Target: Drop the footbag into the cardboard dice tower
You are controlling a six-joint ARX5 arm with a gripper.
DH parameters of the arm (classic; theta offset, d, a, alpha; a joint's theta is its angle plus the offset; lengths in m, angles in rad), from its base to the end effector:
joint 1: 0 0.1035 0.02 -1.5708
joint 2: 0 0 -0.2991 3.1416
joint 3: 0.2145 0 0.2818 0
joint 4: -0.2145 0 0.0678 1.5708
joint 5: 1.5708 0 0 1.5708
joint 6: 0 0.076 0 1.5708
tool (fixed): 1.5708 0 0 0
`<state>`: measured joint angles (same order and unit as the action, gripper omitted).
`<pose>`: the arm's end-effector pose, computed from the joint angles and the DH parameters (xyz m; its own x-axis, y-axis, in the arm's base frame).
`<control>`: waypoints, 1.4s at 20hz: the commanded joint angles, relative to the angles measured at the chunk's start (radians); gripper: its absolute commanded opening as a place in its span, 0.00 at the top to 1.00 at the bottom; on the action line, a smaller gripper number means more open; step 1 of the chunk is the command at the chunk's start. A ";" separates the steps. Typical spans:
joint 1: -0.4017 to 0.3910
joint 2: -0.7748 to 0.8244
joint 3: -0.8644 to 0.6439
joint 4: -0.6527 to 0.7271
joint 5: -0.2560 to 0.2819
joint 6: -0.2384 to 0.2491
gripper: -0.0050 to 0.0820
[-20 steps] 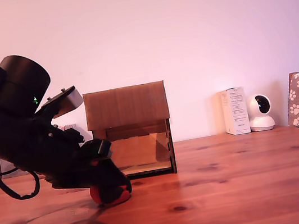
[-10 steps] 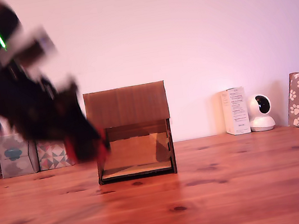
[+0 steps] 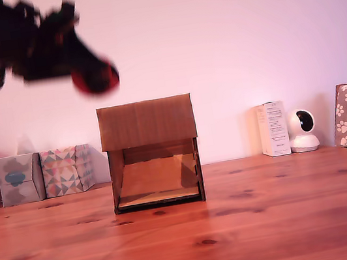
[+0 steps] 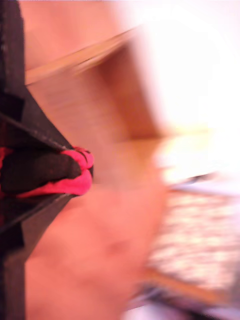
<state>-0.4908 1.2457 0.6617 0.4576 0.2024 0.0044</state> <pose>0.2824 -0.1682 0.2672 0.7623 -0.6353 -0.1235 0.6381 0.7697 -0.0210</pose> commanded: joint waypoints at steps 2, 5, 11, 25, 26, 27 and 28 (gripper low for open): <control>-0.003 0.025 -0.008 0.129 -0.036 -0.004 0.73; -0.002 0.065 0.034 0.179 -0.058 -0.003 0.73; -0.002 0.271 0.300 0.031 -0.058 0.004 0.73; 0.030 0.594 0.750 -0.389 -0.053 0.029 0.73; 0.031 0.594 0.751 -0.391 -0.052 0.031 0.71; 0.031 0.594 0.751 -0.393 -0.043 0.037 0.60; 0.031 0.593 0.755 -0.410 -0.030 0.041 0.41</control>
<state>-0.4599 1.8290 1.3972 0.0471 0.1635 0.0345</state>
